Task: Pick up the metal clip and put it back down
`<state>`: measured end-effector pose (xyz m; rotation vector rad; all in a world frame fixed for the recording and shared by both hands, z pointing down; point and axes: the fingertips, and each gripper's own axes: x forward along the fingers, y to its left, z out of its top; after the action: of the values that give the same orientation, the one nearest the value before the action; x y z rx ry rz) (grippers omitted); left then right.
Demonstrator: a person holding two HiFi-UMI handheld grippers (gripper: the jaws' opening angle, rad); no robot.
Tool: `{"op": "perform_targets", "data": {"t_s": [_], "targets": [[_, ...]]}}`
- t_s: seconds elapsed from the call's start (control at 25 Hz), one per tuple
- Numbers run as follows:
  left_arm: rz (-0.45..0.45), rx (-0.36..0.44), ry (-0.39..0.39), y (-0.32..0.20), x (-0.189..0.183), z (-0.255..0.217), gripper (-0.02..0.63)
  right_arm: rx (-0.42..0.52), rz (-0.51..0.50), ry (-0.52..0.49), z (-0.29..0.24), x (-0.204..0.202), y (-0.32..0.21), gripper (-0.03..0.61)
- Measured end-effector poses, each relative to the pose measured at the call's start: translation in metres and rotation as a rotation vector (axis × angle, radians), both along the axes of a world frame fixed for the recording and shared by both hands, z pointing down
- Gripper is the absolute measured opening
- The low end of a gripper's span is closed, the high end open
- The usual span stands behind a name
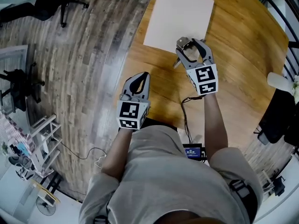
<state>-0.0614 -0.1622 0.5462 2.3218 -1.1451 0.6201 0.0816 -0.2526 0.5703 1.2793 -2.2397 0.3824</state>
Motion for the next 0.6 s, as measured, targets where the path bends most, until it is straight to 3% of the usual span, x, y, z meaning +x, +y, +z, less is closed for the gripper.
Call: {"op": "perform_targets", "data": {"t_s": [0.36, 0.6], "targets": [[0.040, 0.070, 0.045, -0.005, -0.019, -0.033, 0.024, 0.121, 0.121, -0.106, -0.061, -0.033, 0.029, 0.298], [0.088, 0.145, 0.086, -0.009, -0.023, -0.071, 0.025, 0.197, 0.183, -0.110, -0.107, -0.044, 0.047, 0.298]]}}
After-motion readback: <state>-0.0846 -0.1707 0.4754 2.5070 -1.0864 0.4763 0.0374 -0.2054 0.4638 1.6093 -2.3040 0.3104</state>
